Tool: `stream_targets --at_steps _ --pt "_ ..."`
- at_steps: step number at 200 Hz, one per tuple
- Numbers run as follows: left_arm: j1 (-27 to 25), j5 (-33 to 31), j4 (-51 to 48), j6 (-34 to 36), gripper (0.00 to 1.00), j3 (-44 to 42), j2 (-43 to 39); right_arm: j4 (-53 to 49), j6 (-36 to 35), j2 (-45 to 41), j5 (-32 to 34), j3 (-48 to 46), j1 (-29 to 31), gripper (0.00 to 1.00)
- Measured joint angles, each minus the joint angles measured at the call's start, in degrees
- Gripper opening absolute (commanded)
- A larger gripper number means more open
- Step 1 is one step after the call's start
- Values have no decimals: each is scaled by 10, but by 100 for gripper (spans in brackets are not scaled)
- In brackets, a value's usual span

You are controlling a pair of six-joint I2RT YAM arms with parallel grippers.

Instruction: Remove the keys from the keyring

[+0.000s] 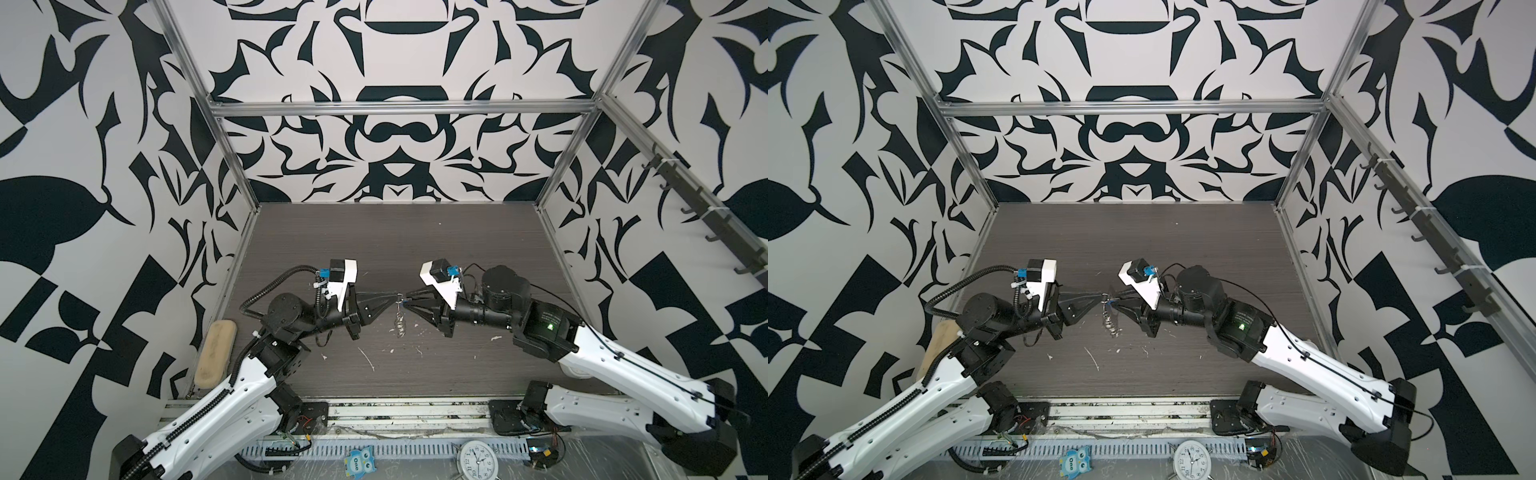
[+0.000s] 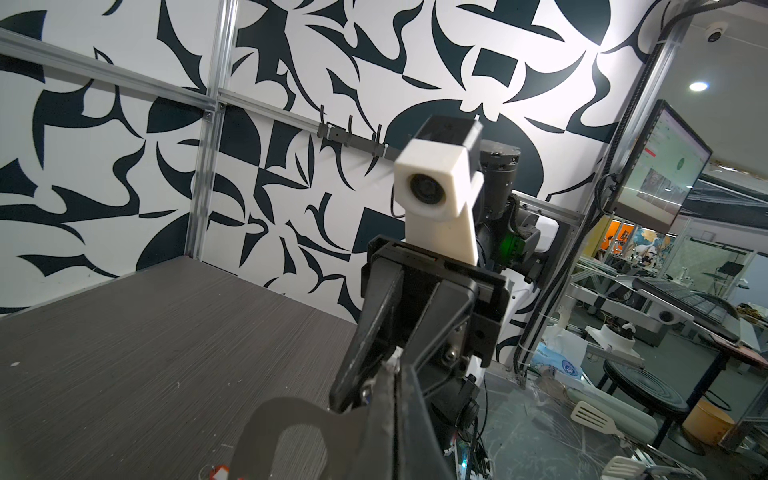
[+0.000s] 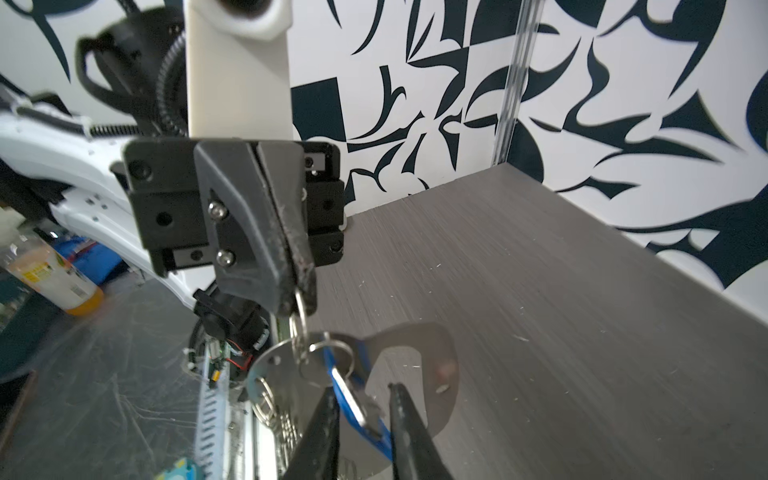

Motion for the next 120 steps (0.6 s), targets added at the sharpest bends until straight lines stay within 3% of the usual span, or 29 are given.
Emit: stream_targets --at_steps 5,120 --pt "0 -4 0 0 0 0 0 3 -7 2 0 0 1 0" --pt "-8 -49 82 -33 0 -47 -3 53 3 39 7 -11 30 0"
